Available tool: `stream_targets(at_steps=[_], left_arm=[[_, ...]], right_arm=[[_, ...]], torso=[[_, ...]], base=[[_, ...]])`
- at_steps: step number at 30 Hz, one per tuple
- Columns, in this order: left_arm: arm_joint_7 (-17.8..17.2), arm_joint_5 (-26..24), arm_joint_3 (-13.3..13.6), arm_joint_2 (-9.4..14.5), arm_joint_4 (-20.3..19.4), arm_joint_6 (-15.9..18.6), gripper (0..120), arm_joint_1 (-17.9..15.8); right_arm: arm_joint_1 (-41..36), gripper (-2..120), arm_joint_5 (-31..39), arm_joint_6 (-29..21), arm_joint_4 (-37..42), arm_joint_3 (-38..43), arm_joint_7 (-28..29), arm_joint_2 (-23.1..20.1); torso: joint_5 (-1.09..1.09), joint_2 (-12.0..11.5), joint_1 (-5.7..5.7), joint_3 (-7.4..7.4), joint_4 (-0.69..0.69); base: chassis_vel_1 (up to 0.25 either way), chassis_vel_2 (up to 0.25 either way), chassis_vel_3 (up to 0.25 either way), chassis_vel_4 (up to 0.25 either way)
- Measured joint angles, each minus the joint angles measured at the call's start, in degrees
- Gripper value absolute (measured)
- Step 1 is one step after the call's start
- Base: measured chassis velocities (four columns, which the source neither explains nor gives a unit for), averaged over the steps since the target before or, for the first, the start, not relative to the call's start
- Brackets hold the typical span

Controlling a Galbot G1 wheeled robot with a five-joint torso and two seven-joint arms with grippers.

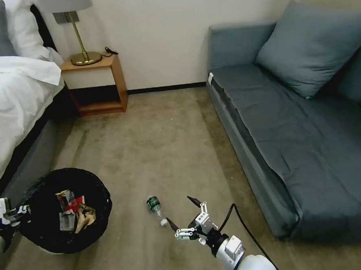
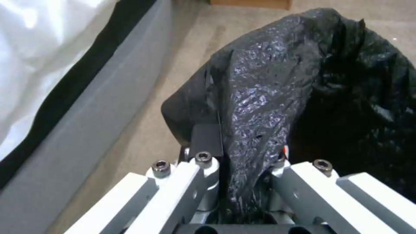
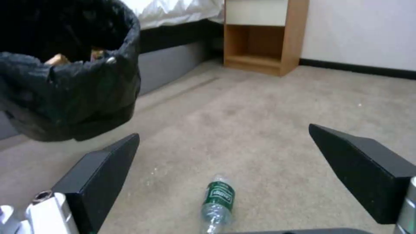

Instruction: Pick up the trash bin, then pick up the garbage on the floor and place it into the trash bin.

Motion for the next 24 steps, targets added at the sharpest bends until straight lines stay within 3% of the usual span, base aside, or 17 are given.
stream_targets(at_steps=[18, 24], left_arm=[[0.2, 0.1, -1.3, -0.1, 0.2, -0.3, 7, 0.1], [0.2, 0.2, -1.1, -1.0, 0.1, -0.3, 7, -0.3]], right_arm=[[6.6, 100, 5.3, -6.7, -4.4, -8.1, 3.2, -3.7], [15.5, 100, 16.3, -19.2, -4.4, -16.7, 7.4, -5.3]], torso=[[0.01, 0.0, 0.00, 0.00, 0.00], [0.00, 0.0, 0.00, 0.01, -0.01]], base=[[-0.154, 0.155, 0.159, -0.153], [-0.089, 0.081, 0.090, -0.092]])
